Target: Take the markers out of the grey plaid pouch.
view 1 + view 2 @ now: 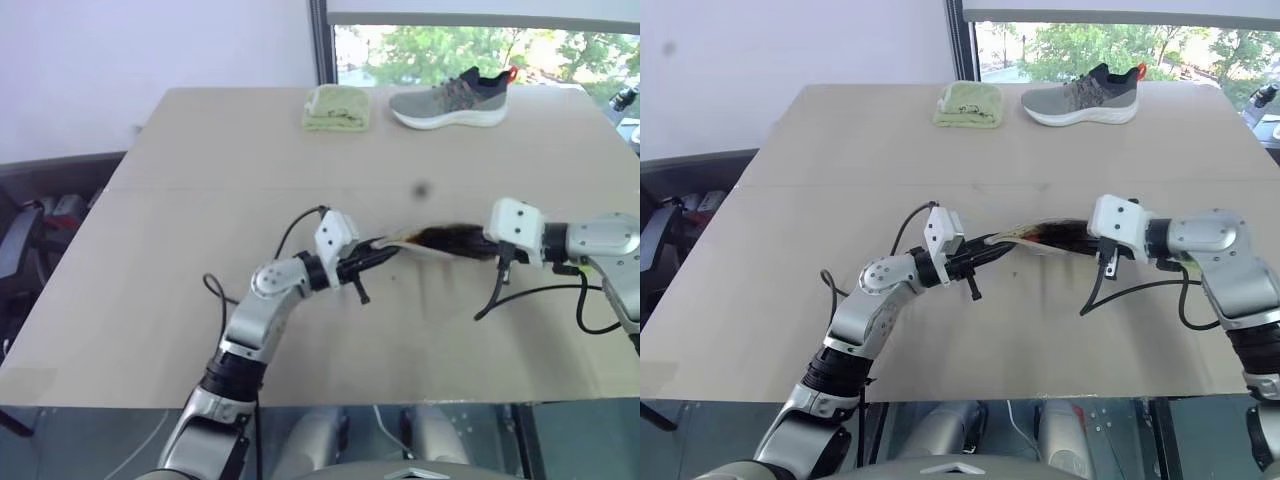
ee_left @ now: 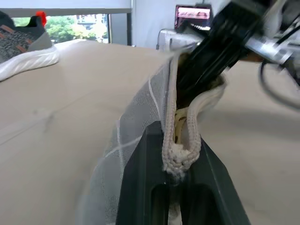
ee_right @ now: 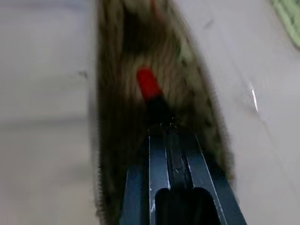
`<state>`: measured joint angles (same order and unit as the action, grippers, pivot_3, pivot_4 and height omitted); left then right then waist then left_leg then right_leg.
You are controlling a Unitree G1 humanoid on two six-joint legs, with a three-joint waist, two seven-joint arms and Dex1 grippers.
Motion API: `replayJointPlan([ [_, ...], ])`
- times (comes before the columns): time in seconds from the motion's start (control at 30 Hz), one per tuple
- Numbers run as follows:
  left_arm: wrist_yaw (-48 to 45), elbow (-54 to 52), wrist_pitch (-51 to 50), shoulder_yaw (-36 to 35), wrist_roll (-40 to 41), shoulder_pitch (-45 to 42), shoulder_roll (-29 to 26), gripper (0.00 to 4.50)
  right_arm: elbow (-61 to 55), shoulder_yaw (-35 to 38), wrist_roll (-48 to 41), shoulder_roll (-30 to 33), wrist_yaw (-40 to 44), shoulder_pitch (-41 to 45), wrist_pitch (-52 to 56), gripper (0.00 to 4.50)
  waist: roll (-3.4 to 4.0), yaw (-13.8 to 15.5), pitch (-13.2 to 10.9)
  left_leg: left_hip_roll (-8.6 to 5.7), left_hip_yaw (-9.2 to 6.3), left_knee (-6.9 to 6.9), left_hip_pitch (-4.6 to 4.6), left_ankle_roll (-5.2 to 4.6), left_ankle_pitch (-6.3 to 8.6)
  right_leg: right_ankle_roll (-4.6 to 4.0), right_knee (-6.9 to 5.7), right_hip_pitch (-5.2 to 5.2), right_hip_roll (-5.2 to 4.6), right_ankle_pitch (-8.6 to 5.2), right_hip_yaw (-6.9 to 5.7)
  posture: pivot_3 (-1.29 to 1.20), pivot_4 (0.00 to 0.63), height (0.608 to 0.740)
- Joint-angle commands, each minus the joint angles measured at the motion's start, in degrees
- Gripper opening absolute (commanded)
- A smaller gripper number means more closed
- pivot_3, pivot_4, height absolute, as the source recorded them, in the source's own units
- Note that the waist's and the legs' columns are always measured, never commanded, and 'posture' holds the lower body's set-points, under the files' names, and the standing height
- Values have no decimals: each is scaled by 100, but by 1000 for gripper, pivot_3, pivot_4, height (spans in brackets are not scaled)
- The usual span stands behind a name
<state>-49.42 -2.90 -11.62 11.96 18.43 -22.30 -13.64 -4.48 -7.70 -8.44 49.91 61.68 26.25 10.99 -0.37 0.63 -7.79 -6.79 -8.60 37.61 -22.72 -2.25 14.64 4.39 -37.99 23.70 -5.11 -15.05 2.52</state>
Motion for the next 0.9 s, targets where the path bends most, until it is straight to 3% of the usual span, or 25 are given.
replayJointPlan([
  [0.03, -96, -519, -344, -28, 410, -89, 36, 0, 13, -23, 224, -38, -21, 215, -312, 22, 0, 1, 0, 0, 0, -1, 0, 0, 0, 0, 1, 0, 0, 0, 0, 0, 150, 740],
  [0.13, -215, -731, -761, -35, 765, -57, 32, 0, 115, -274, 630, 41, 90, 316, -571, 22, 0, 0, 0, 0, 0, -1, 0, 0, 0, 0, 1, 0, 3, 0, 0, 0, 150, 740],
  [0.2, -317, -825, -996, 10, 919, -6, -24, 0, 7, -457, 797, 133, 286, 325, -472, 553, 0, 0, 0, 0, 0, 0, 0, 0, 0, 0, -1, 0, 5, 0, 0, 0, 150, 740],
  [0.47, -419, -895, -1452, 53, 1168, 64, -80, 0, -466, -790, 1515, 350, 560, 616, -152, 4322, 0, 1, 0, 0, -2, 1, 0, 0, 0, 0, -1, 0, 7, 0, -1, 0, 150, 740],
  [0.9, -121, -994, -2764, -461, 2560, -99, 229, 0, -1673, -1122, 1093, 1123, 2362, 1216, 1305, 4322, 0, 4, -1, 1, -4, 2, -2, 0, 1, 0, 2, -1, -3, 0, -2, 0, 150, 740],
])
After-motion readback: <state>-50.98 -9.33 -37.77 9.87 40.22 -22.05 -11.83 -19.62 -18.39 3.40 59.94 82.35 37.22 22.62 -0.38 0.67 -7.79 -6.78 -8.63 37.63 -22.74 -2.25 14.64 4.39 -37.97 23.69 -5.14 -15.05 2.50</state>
